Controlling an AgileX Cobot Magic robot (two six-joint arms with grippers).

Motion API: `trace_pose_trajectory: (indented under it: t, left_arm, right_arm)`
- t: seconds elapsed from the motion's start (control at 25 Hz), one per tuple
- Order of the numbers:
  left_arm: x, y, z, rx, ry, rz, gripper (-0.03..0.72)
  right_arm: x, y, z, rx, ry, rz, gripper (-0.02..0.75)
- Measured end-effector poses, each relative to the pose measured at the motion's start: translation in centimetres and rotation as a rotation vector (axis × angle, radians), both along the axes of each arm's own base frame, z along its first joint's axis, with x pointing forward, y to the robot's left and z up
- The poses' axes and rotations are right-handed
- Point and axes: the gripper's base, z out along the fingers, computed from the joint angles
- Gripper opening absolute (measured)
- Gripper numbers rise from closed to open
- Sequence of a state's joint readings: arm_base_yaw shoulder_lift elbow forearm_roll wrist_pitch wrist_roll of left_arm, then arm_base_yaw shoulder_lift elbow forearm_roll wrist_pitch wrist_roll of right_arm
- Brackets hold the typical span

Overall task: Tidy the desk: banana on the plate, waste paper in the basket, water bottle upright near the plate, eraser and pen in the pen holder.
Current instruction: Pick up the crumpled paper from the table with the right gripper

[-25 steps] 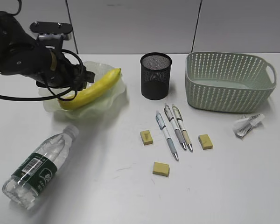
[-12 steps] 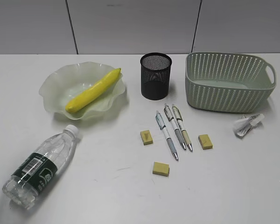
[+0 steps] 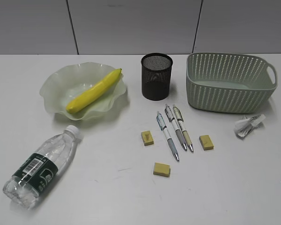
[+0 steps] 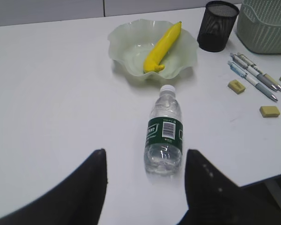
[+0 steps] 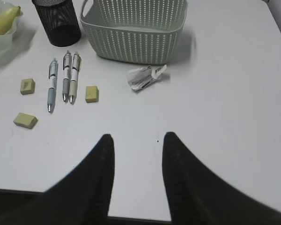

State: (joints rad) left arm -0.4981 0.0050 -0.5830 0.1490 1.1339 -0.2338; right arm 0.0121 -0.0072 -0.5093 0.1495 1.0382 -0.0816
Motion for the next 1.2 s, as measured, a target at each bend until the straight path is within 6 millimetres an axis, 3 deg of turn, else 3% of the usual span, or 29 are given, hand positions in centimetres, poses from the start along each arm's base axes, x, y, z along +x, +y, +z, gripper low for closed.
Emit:
trace_pose_trajectory:
  t: [0.28, 0.44, 0.52, 0.64, 0.72, 0.92, 1.04, 1.2]
  left_arm:
    - [0.5, -0.4, -0.7, -0.014, -0.025, -0.016, 0.389]
    - [0.5, -0.4, -0.7, -0.015, -0.029, -0.013, 0.367]
    - [0.5, -0.4, -0.7, -0.013, -0.03, 0.007, 0.363]
    - [0.4, -0.5, -0.6, -0.012, -0.031, 0.086, 0.361]
    - [0.3, -0.5, -0.6, -0.009, -0.033, 0.159, 0.361]
    - [0.1, -0.6, -0.7, -0.008, -0.034, 0.251, 0.354]
    - [0.1, -0.6, -0.7, -0.008, -0.034, 0.27, 0.337]
    - [0.1, -0.6, -0.7, -0.008, -0.034, 0.273, 0.317]
  right_arm:
    - [0.0, 0.3, 0.1, 0.027, 0.002, 0.026, 0.288]
    - [2.2, 0.7, 0.2, -0.003, 0.114, 0.085, 0.288]
    - [4.3, 0.7, 0.4, -0.007, 0.197, 0.088, 0.288]
    - [9.1, 0.6, 0.3, 0.007, 0.303, 0.064, 0.293]
    - [12.9, 0.6, -0.3, 0.034, 0.344, 0.029, 0.342]
    - [22.0, 0.9, -4.8, 0.173, 0.591, -0.059, 0.576]
    - [26.5, 1.3, -7.8, 0.241, 0.709, -0.106, 0.601]
    - [30.3, 2.2, -11.5, 0.301, 0.78, -0.202, 0.582]
